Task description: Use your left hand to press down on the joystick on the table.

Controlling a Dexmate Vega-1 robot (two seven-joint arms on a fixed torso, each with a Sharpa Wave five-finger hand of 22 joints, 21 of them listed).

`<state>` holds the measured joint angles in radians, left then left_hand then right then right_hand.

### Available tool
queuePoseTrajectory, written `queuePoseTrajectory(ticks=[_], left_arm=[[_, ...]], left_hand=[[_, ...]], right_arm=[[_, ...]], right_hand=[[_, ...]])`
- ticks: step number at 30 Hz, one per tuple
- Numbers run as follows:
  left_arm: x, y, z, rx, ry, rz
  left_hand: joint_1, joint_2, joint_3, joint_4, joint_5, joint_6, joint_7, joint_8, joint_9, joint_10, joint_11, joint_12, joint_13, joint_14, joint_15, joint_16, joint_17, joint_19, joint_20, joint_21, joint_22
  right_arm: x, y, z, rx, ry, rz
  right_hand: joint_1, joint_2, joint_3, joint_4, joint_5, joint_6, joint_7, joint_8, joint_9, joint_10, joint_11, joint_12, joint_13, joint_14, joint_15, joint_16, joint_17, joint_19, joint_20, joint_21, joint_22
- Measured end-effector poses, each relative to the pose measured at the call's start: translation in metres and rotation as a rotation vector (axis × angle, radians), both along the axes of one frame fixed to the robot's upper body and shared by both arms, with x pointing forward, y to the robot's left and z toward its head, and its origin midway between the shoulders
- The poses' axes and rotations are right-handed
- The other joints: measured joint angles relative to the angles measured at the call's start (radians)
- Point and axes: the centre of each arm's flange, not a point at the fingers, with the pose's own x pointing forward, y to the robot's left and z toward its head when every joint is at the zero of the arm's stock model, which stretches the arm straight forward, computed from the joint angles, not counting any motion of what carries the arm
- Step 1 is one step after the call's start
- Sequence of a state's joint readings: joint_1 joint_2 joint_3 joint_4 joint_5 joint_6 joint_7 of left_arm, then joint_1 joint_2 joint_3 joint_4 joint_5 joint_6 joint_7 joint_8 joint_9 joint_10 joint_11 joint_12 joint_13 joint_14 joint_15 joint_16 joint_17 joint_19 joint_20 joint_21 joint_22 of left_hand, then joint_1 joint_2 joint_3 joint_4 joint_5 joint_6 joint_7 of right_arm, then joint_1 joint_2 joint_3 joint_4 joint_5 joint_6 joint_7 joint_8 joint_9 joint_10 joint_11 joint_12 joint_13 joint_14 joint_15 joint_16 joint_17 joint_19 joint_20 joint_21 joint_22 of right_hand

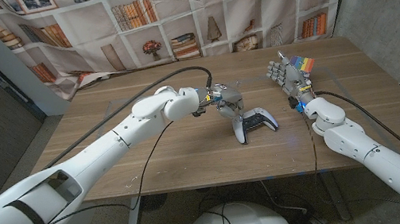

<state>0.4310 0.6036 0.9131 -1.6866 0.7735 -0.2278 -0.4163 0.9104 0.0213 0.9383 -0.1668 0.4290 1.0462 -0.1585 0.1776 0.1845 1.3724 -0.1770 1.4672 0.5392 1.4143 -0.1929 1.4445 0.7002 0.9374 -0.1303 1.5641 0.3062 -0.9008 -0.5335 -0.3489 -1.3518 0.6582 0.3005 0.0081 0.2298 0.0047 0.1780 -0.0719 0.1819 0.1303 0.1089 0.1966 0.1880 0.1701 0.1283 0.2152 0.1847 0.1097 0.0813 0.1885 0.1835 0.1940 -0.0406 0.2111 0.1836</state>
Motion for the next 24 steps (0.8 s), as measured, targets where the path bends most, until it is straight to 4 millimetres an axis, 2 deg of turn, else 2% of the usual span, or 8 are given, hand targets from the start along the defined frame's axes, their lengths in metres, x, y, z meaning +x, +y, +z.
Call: queuePoseTrajectory(ticks=[16, 24], left_arm=[[-0.003, 0.003, 0.006, -0.015, -0.009, 0.011], [-0.007, 0.005, 0.017, -0.058, -0.037, -0.001]], left_hand=[[0.0, 0.0, 0.0, 0.0, 0.0, 0.0, 0.0, 0.004, 0.0, 0.0, 0.0, 0.0, 0.005, 0.0, 0.0, 0.0, 0.0, 0.0, 0.0, 0.0, 0.001], [0.0, 0.0, 0.0, 0.0, 0.0, 0.0, 0.0, 0.004, 0.0, 0.0, 0.0, 0.0, 0.009, 0.0, 0.0, 0.0, -0.001, 0.0, 0.0, 0.0, 0.001]], right_arm=[[-0.002, -0.002, 0.005, -0.005, -0.011, -0.001], [-0.006, -0.002, 0.008, -0.006, -0.02, -0.005]], right_hand=[[-0.004, 0.004, 0.0, 0.0, 0.0, 0.0, 0.0, 0.0, 0.0, 0.005, -0.005, 0.0, 0.0, 0.0, 0.0, 0.0, 0.0, 0.0, 0.0, 0.0, 0.0], [-0.004, 0.004, 0.0, 0.0, 0.0, 0.0, 0.0, 0.0, 0.0, 0.005, -0.005, 0.0, 0.0, 0.003, 0.001, 0.0, 0.0, 0.0, 0.0, 0.0, 0.0]])
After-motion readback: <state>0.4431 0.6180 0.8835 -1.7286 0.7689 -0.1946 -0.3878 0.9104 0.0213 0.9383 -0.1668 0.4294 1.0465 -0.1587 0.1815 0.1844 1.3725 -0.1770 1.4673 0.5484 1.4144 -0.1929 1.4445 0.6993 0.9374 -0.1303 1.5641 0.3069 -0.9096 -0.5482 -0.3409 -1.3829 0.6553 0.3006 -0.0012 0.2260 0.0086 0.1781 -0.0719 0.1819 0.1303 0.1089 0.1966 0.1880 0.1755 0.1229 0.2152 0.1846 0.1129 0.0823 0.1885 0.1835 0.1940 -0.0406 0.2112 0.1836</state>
